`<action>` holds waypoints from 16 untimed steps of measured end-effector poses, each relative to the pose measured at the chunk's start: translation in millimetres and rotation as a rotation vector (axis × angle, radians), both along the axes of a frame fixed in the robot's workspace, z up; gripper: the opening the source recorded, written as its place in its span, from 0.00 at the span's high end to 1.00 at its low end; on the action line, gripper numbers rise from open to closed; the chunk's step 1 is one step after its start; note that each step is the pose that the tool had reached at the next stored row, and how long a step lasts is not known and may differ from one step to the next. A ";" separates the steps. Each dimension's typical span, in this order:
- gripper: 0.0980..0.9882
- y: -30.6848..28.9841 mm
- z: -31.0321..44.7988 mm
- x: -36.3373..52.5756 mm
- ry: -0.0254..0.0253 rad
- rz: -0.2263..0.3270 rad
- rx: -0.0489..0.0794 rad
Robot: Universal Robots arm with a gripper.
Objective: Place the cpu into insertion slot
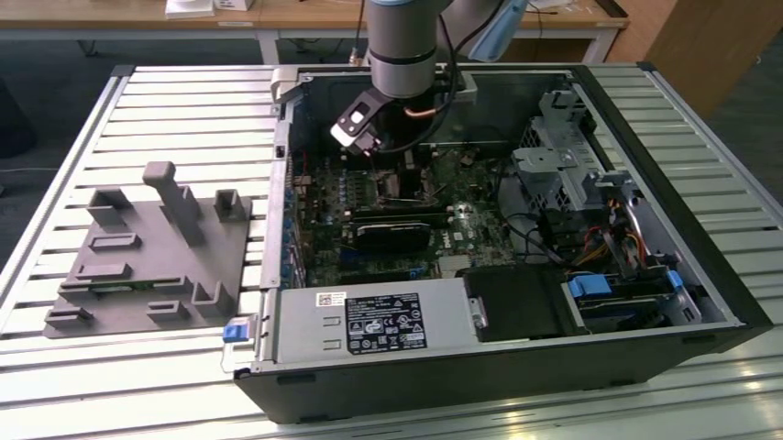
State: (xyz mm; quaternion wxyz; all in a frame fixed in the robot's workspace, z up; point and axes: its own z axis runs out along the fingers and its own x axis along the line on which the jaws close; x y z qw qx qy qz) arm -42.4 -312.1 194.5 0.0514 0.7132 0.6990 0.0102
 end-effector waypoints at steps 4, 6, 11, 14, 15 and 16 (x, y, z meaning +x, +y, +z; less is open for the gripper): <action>0.43 0.0 -2.1 0.2 0.0001 0.000 -0.004; 0.43 -0.1 -2.9 0.2 0.0004 -0.001 -0.006; 0.43 -0.1 -4.5 0.3 0.0002 -0.001 -0.009; 0.43 0.0 -5.2 0.3 0.0003 -0.001 -0.009; 0.43 -0.2 -5.4 0.3 0.0002 -0.001 -0.009; 0.43 -0.1 -5.6 0.3 -0.0003 -0.001 -0.009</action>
